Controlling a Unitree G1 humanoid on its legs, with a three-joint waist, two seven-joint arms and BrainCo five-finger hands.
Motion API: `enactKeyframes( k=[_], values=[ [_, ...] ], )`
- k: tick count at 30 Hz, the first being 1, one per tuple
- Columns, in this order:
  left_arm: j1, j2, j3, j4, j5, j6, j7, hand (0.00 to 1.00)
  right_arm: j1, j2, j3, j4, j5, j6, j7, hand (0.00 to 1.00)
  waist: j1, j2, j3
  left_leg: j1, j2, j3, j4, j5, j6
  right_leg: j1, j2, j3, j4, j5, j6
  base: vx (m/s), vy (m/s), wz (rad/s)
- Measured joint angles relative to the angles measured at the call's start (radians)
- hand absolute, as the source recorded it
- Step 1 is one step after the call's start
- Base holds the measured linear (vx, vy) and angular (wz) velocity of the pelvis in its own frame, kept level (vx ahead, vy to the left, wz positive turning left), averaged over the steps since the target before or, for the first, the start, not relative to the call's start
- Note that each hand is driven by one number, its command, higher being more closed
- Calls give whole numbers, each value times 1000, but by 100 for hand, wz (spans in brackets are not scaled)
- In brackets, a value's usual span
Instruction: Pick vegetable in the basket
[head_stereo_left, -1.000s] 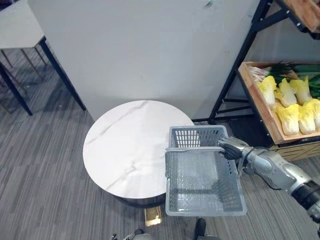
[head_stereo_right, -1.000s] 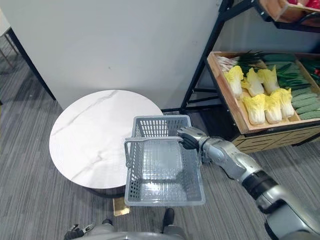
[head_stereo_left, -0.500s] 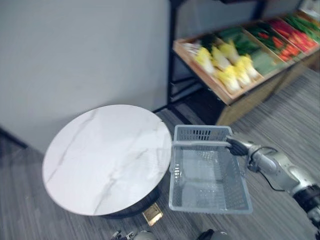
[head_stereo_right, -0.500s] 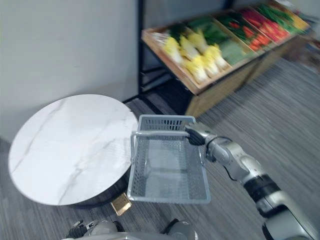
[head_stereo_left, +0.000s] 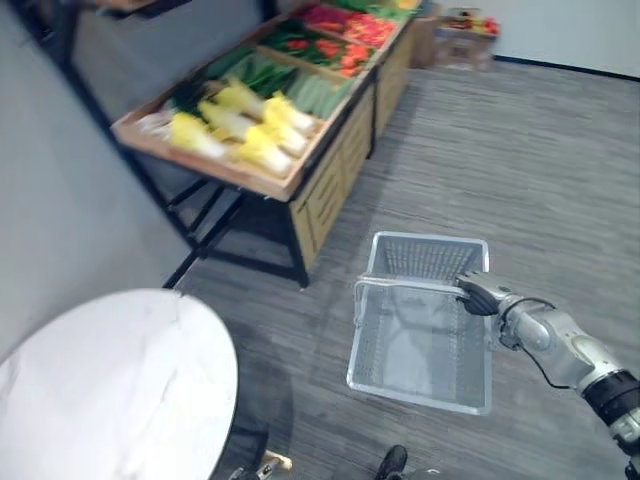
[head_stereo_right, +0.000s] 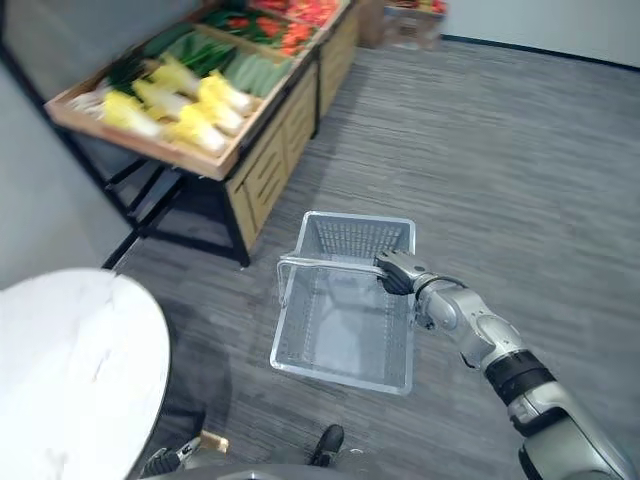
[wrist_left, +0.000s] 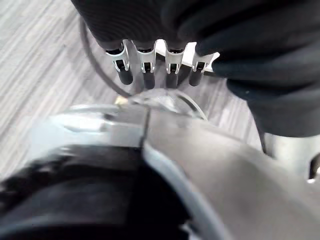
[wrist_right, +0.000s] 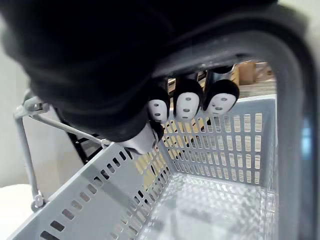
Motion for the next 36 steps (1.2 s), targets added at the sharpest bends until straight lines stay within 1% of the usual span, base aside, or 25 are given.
enactKeyframes(
  k=[2,4,6,7,8,10,12,14,16,18,20,21,22,23,24,25,26,27,29,30,31,32,33,34,36],
  values=[
    [17,-7,-2,-16,0,-3,2,0,0,1,5,0,0,0,0,100,5,15,-5,-20,-67,-128,-69,-34,-6,3,17,48,-15,11,11,63,50,-132],
    [25,-12,-1,-32,0,-3,1,0,2,-5,4,0,0,3,1,100,-8,32,-1,-37,-126,-199,-263,-33,-5,0,34,97,-23,23,20,89,105,-83],
    [29,-16,0,-39,0,-3,-1,0,13,-12,4,0,0,8,3,100,-9,39,-2,-52,-154,-233,-391,-17,-2,-2,34,123,-23,27,27,77,163,-39],
    [31,-19,1,-44,0,-4,-1,0,21,-18,4,0,0,8,4,100,-5,45,-1,-54,-166,-258,-443,11,0,-1,33,136,-23,29,31,98,244,-53],
    [40,-23,4,-53,0,-5,-1,0,32,-18,3,-1,0,7,4,100,2,48,1,-49,-183,-283,-468,71,-9,-5,32,164,-24,33,43,90,224,-42],
    [40,-19,11,-53,0,-5,-2,0,48,-12,-5,-6,3,-3,4,100,-7,38,6,-54,-217,-274,-483,77,6,-15,2,172,-42,50,71,116,240,-15],
    [40,-19,11,-54,0,-4,-2,0,68,-10,-19,0,3,-8,4,100,-6,38,11,-51,-248,-271,-485,73,19,-6,-24,186,-70,78,94,119,233,0],
    [42,-19,10,-53,3,-4,-3,0,128,3,-76,7,2,-25,4,100,-2,38,11,-27,-290,-281,-493,68,27,29,-58,184,-97,92,115,120,232,11],
    [43,-19,10,-54,6,-4,-5,0,178,22,-140,9,2,-25,0,100,-3,36,12,-10,-312,-288,-499,56,48,44,-75,186,-99,93,122,97,182,0],
    [42,-15,4,-53,15,-3,-7,0,215,29,-192,18,0,-23,-12,100,-8,34,14,3,-329,-295,-510,37,75,26,-95,194,-50,66,146,73,170,-8],
    [45,-7,-14,-52,15,-2,-6,0,238,43,-227,60,-5,-19,-31,100,-21,26,19,23,-348,-295,-509,15,95,-17,-131,207,84,3,164,50,159,-8],
    [49,-3,-29,-51,15,0,-5,0,245,50,-240,90,-20,-15,-37,100,-24,16,24,45,-355,-284,-507,-11,104,-56,-145,227,198,-15,169,42,183,-32],
    [53,3,-45,-51,15,1,-2,0,246,65,-244,113,-21,0,-42,100,-26,23,24,73,-355,-268,-506,-28,118,-108,-159,248,335,-16,167,33,183,-37],
    [54,10,-53,-51,15,1,-2,0,247,73,-246,122,-23,5,-46,100,-29,25,24,87,-359,-262,-505,-37,127,-130,-171,250,404,-13,155,17,217,-42],
    [53,26,-81,-52,15,1,-3,0,262,81,-249,131,-48,15,-47,100,-33,10,36,127,-370,-247,-504,-58,144,-184,-205,248,562,14,95,29,171,-25],
    [52,31,-87,-53,15,1,-3,0,265,82,-249,135,-54,17,-47,100,-36,16,39,143,-372,-247,-504,-64,151,-200,-218,248,614,27,76,82,180,-13],
    [57,38,-95,-54,15,1,-4,0,268,88,-250,160,-62,21,-58,100,-58,14,44,165,-377,-248,-507,-75,166,-229,-242,246,685,19,75,156,116,-1],
    [50,40,-103,-59,15,1,-6,0,268,92,-263,182,-63,25,-64,100,-67,18,46,180,-376,-248,-507,-84,178,-254,-242,237,706,3,69,180,104,3],
    [50,40,-109,-78,14,0,-7,0,266,97,-298,205,-62,28,-71,100,-81,24,49,177,-369,-248,-503,-87,174,-282,-237,211,665,-13,75,241,78,4],
    [39,36,-120,-89,14,1,-7,0,265,97,-331,215,-61,34,-78,100,-85,35,57,177,-357,-250,-494,-94,168,-292,-223,193,582,-11,78,344,68,5],
    [22,34,-134,-108,14,1,-9,0,256,97,-356,232,-61,42,-85,100,-86,51,67,178,-343,-252,-490,-99,160,-301,-199,193,470,4,100,313,38,5],
    [14,34,-140,-119,14,1,-9,0,254,97,-368,241,-61,45,-87,100,-86,58,71,179,-337,-255,-490,-100,157,-303,-187,197,404,15,117,328,-1,12],
    [-5,37,-141,-140,14,0,-8,0,255,97,-388,255,-61,51,-93,100,-86,65,79,181,-331,-275,-491,-107,145,-306,-168,219,274,41,145,347,-61,23],
    [-17,38,-145,-156,14,-1,-6,0,255,98,-399,266,-61,54,-96,100,-87,61,83,190,-332,-280,-492,-113,133,-305,-162,245,179,59,166,356,-92,29],
    [-35,44,-150,-173,14,-2,-2,0,264,105,-413,290,-61,60,-104,100,-88,44,89,227,-336,-304,-493,-138,91,-288,-166,252,75,77,169,349,-161,39]
  ],
)
